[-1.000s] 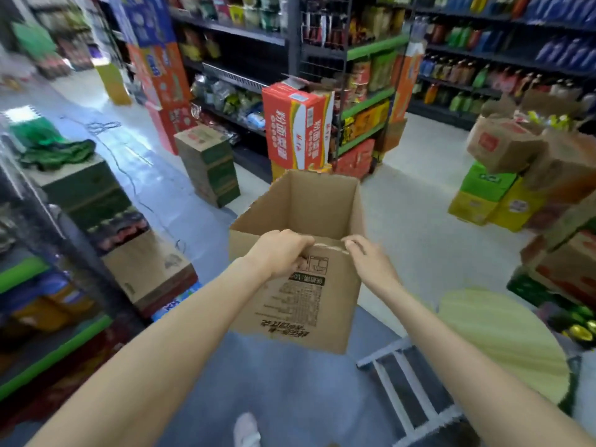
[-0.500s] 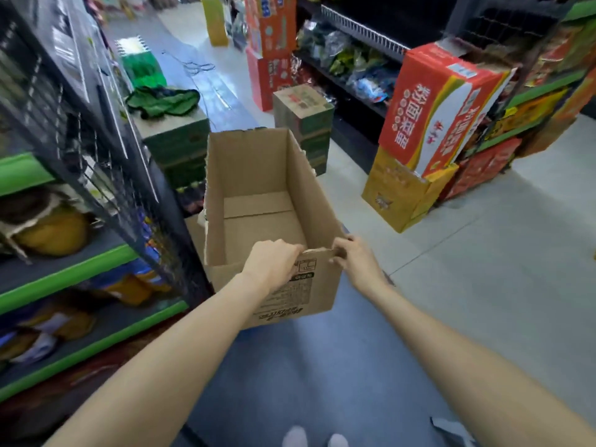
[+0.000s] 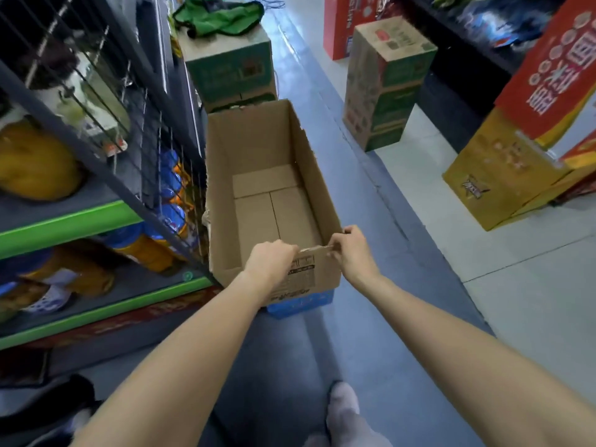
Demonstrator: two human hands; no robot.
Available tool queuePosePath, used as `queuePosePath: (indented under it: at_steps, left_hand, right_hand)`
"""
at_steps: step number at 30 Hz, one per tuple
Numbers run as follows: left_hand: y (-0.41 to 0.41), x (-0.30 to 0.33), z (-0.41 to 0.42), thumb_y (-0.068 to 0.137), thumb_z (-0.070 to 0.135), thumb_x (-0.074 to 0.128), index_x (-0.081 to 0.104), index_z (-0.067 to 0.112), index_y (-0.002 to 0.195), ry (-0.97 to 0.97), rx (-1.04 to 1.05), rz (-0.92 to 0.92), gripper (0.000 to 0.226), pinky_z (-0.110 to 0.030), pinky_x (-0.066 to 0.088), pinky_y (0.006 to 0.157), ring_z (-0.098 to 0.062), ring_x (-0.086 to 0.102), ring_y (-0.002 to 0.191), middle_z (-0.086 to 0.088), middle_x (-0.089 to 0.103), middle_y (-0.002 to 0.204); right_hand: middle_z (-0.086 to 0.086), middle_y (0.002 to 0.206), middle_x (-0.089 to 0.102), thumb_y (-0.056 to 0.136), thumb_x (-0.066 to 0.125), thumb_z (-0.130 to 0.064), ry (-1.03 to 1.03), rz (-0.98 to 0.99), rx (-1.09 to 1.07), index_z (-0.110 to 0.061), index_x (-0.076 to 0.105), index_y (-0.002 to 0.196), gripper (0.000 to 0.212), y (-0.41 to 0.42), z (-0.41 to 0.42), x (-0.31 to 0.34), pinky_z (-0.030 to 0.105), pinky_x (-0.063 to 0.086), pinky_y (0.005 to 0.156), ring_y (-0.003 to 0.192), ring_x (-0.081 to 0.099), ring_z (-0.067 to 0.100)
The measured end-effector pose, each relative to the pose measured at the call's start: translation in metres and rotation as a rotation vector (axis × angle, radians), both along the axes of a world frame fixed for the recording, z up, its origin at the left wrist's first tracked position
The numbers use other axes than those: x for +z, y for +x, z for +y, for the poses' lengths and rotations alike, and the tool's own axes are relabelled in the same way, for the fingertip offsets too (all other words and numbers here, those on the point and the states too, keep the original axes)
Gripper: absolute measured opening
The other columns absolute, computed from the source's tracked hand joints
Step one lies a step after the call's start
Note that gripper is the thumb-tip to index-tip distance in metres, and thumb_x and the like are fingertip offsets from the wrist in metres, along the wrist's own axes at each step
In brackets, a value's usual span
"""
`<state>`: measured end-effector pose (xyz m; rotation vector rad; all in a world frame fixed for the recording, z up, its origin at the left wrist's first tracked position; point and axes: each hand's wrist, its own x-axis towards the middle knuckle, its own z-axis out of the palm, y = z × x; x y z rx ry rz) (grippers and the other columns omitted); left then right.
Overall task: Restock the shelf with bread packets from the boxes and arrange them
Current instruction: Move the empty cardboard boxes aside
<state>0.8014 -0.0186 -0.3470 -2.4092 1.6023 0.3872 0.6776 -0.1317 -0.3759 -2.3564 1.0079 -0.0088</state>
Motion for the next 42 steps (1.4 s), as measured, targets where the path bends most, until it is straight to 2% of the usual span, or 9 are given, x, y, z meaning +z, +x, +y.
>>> queuePosePath:
  at_steps: [2, 4, 9, 14, 21, 27, 31, 36, 42]
  left_hand:
    - [0.01, -0.015, -0.005, 0.092, 0.009, 0.043, 0.059, 0.017, 0.11, -0.006, 0.041, -0.001, 0.026, -0.035, 0.047, 0.072, -0.034, 0.064, 0.096, -0.01, 0.066, 0.107]
    - [0.012, -0.029, -0.011, 0.092, 0.009, 0.043, 0.061, 0.016, 0.108, 0.03, 0.043, 0.008, 0.025, -0.035, 0.046, 0.072, -0.034, 0.064, 0.096, -0.01, 0.066, 0.108]
    - [-0.003, -0.045, -0.022, 0.094, 0.009, 0.043, 0.061, 0.014, 0.113, 0.051, 0.063, 0.077, 0.026, -0.033, 0.042, 0.072, -0.035, 0.063, 0.099, -0.012, 0.065, 0.11]
    - [-0.02, -0.014, -0.022, 0.092, 0.016, 0.048, 0.058, 0.017, 0.117, -0.019, 0.242, 0.271, 0.027, -0.036, 0.045, 0.084, -0.033, 0.059, 0.106, -0.01, 0.062, 0.117]
    - [-0.1, 0.088, -0.03, 0.091, 0.022, 0.046, 0.053, 0.018, 0.123, -0.136, 0.181, 0.365, 0.033, -0.038, 0.038, 0.095, -0.03, 0.051, 0.118, -0.008, 0.057, 0.125]
    - [-0.242, 0.179, -0.056, 0.087, 0.02, 0.05, 0.064, 0.017, 0.108, -0.132, -0.018, 0.666, 0.025, -0.034, 0.05, 0.085, -0.03, 0.06, 0.105, -0.007, 0.068, 0.111]
    - [-0.374, 0.216, -0.061, 0.088, 0.014, 0.052, 0.065, 0.011, 0.097, -0.045, -0.234, 0.916, 0.016, -0.025, 0.044, 0.058, -0.031, 0.066, 0.091, -0.013, 0.07, 0.098]
    - [-0.554, 0.225, -0.033, 0.074, 0.024, 0.051, 0.057, 0.022, 0.066, 0.039, -0.386, 1.077, 0.01, -0.039, 0.054, 0.075, -0.035, 0.069, 0.08, -0.013, 0.071, 0.083]
    - [-0.762, 0.211, 0.042, 0.085, 0.019, 0.05, 0.059, 0.021, 0.073, 0.144, -0.688, 1.017, 0.015, -0.038, 0.057, 0.075, -0.03, 0.069, 0.081, -0.008, 0.073, 0.088]
  right_hand:
    - [0.019, 0.105, 0.052, 0.091, 0.051, -0.002, 0.109, -0.042, -0.045, 0.003, 0.061, 0.102, 0.015, 0.009, -0.007, -0.013, 0.012, 0.031, 0.063, 0.097, 0.055, 0.021]
    - [0.023, 0.11, 0.052, 0.09, 0.054, -0.003, 0.166, -0.028, -0.082, 0.0, 0.063, 0.097, 0.012, 0.014, -0.016, -0.025, 0.019, 0.028, 0.069, 0.101, 0.052, 0.032]
    - [0.019, 0.114, 0.054, 0.089, 0.048, 0.003, 0.116, 0.099, -0.077, 0.0, 0.064, 0.106, 0.024, 0.006, -0.022, -0.037, 0.028, 0.037, 0.08, 0.105, 0.053, 0.033]
    - [0.015, 0.125, 0.049, 0.089, 0.05, -0.001, 0.182, 0.078, -0.066, -0.011, 0.055, 0.125, 0.037, -0.013, -0.012, -0.001, 0.032, 0.038, 0.097, 0.116, 0.05, 0.029]
    - [0.012, 0.108, 0.067, 0.09, 0.052, -0.013, 0.303, -0.004, -0.319, -0.012, 0.065, 0.111, 0.024, -0.116, 0.012, 0.114, 0.035, 0.05, 0.083, 0.101, 0.062, 0.028]
    - [0.012, 0.097, 0.07, 0.088, 0.054, -0.016, 0.253, -0.036, -0.661, -0.015, 0.067, 0.103, 0.02, -0.278, 0.039, 0.211, 0.031, 0.051, 0.077, 0.088, 0.066, 0.025]
    - [0.015, 0.104, 0.069, 0.088, 0.054, -0.012, 0.205, -0.054, -0.918, -0.01, 0.067, 0.105, 0.022, -0.403, 0.08, 0.245, 0.028, 0.045, 0.075, 0.095, 0.065, 0.029]
    - [0.012, 0.102, 0.069, 0.089, 0.054, -0.013, 0.163, -0.073, -1.316, -0.012, 0.067, 0.106, 0.021, -0.559, 0.164, 0.258, 0.031, 0.048, 0.081, 0.096, 0.065, 0.029]
    - [0.012, 0.117, 0.064, 0.091, 0.049, -0.013, 0.103, -0.021, -1.702, -0.013, 0.063, 0.114, 0.026, -0.74, 0.281, 0.251, 0.034, 0.048, 0.084, 0.107, 0.059, 0.029]
